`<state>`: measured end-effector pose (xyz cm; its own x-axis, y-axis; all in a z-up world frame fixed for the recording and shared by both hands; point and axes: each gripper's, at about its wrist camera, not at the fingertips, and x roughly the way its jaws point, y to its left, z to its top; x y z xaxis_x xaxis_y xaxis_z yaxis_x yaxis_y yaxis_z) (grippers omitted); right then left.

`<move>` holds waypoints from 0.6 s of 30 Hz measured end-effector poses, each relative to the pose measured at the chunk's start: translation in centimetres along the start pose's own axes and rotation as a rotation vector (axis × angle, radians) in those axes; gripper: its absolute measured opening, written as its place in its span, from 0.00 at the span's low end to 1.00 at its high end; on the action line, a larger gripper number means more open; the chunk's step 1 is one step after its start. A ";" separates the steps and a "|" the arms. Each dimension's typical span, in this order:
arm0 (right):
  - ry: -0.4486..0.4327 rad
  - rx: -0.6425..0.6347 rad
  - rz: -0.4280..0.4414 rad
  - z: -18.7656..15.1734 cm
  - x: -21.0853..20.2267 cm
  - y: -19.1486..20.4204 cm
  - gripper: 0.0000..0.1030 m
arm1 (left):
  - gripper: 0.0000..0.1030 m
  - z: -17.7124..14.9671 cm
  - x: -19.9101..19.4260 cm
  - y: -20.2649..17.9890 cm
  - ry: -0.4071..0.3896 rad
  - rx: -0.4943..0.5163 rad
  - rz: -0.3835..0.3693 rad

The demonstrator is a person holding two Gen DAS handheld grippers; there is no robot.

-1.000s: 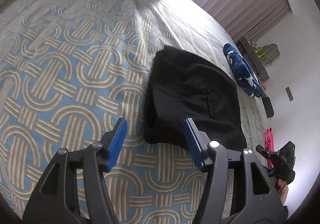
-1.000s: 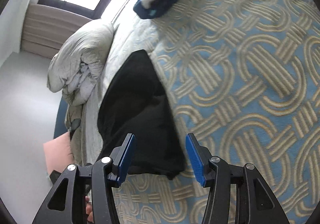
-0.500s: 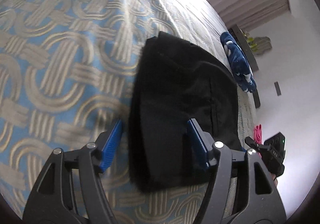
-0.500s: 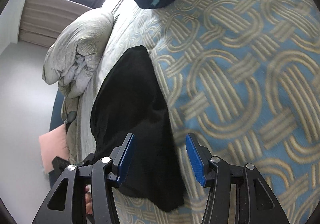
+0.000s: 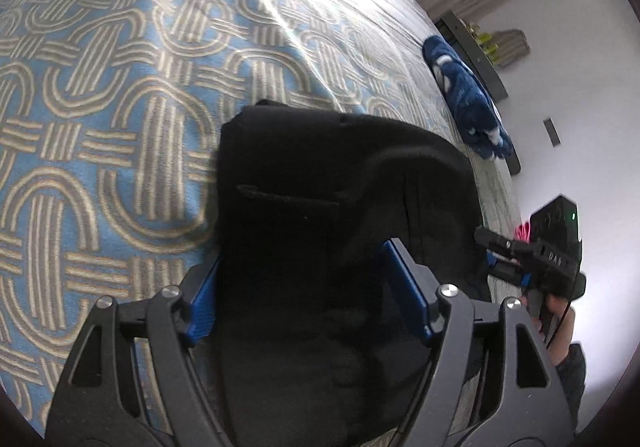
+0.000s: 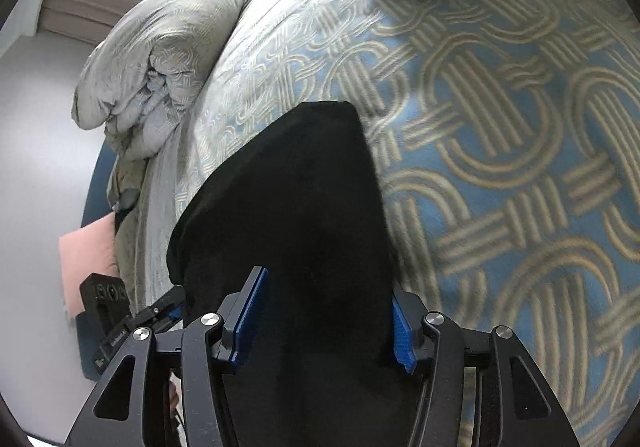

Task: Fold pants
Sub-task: 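Grasp the folded black pants with both tools and lift them off the bed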

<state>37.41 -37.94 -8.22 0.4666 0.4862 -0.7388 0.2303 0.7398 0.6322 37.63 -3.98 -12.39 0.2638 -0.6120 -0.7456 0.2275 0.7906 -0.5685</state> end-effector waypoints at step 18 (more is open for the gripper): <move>0.046 -0.111 0.043 -0.6 1.0 1.0 0.48 | 0.49 0.2 0.1 0.2 0.031 -0.027 0.017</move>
<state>37.62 -36.47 -8.46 0.4338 0.5372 -0.7234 0.1141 0.7636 0.6355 37.84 -3.90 -12.49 0.2382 -0.5977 -0.7655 0.1979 0.8015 -0.5643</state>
